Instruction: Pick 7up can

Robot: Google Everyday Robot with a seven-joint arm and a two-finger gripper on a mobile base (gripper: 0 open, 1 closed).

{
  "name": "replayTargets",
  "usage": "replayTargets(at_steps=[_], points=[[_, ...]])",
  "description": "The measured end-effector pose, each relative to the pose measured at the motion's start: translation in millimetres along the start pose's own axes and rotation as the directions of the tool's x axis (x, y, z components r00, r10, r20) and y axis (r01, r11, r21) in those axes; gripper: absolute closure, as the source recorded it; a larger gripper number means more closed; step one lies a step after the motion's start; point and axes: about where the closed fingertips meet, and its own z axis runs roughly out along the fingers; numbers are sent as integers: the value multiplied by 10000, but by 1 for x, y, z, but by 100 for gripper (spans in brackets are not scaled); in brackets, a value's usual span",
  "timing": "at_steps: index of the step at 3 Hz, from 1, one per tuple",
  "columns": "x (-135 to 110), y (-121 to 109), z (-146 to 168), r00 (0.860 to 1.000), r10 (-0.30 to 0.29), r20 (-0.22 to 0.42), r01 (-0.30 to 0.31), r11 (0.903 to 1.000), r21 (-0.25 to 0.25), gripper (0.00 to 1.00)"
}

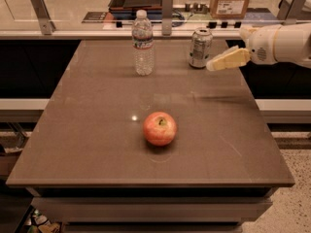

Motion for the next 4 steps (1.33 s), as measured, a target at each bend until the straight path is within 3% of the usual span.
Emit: replayTargets(at_steps=[2, 4], points=[[-7, -27, 41, 9855, 290, 1674, -285, 9996, -56, 0], [3, -49, 70, 9709, 675, 2297, -648, 9977, -189, 0]])
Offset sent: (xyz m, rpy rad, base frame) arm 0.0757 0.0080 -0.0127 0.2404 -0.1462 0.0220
